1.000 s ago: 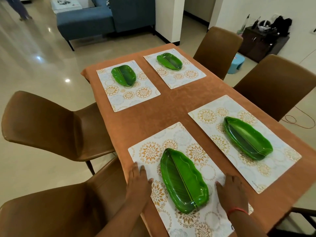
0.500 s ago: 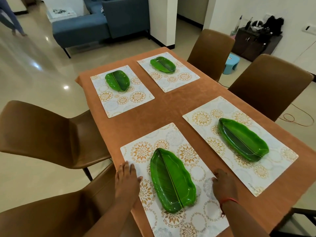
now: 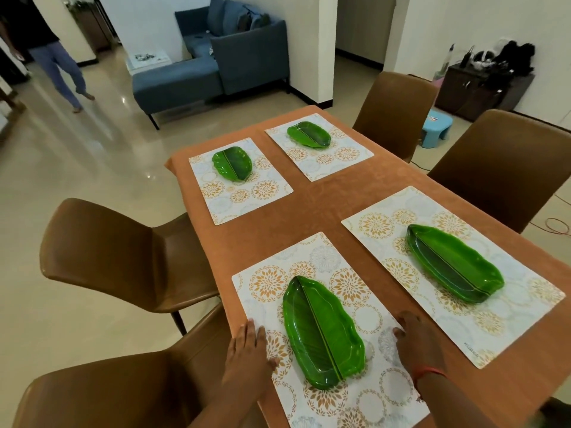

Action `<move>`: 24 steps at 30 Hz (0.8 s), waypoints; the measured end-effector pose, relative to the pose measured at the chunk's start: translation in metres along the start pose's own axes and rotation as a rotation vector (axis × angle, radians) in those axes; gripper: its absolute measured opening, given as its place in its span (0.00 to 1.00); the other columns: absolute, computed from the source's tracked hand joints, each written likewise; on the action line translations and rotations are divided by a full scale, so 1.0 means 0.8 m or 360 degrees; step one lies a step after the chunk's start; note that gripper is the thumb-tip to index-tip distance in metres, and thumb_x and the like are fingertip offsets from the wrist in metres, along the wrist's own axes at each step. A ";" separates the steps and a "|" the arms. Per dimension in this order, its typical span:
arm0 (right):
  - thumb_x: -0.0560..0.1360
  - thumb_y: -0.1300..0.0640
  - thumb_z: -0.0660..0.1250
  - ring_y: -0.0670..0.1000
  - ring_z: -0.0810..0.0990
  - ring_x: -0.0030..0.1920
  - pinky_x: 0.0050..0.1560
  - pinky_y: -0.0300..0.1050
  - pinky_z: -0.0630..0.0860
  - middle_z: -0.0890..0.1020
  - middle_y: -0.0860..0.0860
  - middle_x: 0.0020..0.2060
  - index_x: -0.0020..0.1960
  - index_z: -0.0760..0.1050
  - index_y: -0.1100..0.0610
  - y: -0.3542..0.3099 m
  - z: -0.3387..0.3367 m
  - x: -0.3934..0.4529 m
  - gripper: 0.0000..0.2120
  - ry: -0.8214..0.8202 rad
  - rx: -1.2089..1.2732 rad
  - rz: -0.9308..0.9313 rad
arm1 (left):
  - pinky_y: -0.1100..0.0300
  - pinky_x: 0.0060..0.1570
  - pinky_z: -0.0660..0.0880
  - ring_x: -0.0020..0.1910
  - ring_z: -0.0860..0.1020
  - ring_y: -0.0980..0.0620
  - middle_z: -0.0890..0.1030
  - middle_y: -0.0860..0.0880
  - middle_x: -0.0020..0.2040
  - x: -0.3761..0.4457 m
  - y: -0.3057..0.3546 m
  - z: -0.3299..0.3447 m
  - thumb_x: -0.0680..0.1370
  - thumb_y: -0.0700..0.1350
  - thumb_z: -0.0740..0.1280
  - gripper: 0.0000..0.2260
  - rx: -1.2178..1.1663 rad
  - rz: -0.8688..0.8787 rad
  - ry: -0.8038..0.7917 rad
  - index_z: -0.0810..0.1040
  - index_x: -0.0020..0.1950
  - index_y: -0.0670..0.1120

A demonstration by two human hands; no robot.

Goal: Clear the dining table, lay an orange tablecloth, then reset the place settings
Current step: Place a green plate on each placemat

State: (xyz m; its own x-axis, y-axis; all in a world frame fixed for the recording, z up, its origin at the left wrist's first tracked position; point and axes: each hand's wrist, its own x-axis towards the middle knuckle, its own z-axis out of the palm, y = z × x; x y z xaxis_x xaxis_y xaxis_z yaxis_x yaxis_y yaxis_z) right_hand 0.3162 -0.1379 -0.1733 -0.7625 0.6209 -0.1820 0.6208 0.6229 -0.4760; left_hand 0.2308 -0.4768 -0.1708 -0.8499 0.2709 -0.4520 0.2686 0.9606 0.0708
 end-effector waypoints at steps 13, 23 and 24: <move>0.80 0.47 0.62 0.54 0.60 0.76 0.76 0.47 0.60 0.60 0.52 0.78 0.77 0.61 0.50 0.023 -0.019 -0.202 0.28 -0.0293 -0.0031 0.0201 | 0.43 0.78 0.50 0.81 0.44 0.40 0.41 0.41 0.82 -0.050 -0.025 -0.008 0.82 0.63 0.57 0.38 0.0268 0.0332 -0.0140 0.42 0.82 0.47; 0.77 0.42 0.61 0.54 0.60 0.76 0.74 0.49 0.60 0.59 0.53 0.78 0.78 0.57 0.49 0.017 -0.044 -0.397 0.32 0.0080 -0.0110 0.0470 | 0.41 0.78 0.46 0.81 0.41 0.40 0.40 0.41 0.82 -0.122 0.002 -0.019 0.82 0.63 0.51 0.37 0.0503 0.0958 0.0046 0.41 0.82 0.45; 0.77 0.41 0.61 0.54 0.59 0.77 0.75 0.51 0.60 0.58 0.53 0.78 0.78 0.57 0.49 0.011 -0.051 -0.412 0.33 0.0098 -0.0138 0.0487 | 0.41 0.78 0.45 0.81 0.39 0.40 0.39 0.42 0.82 -0.138 0.014 -0.023 0.82 0.64 0.50 0.37 0.0506 0.1037 0.0094 0.40 0.82 0.46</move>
State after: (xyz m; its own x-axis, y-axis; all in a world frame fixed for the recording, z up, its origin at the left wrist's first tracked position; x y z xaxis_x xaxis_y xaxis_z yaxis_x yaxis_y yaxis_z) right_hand 0.5804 -0.3181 -0.0825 -0.5272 0.8115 -0.2519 0.8348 0.4394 -0.3317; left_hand 0.3195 -0.4945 -0.1036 -0.4929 0.7935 -0.3568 0.8398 0.5412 0.0435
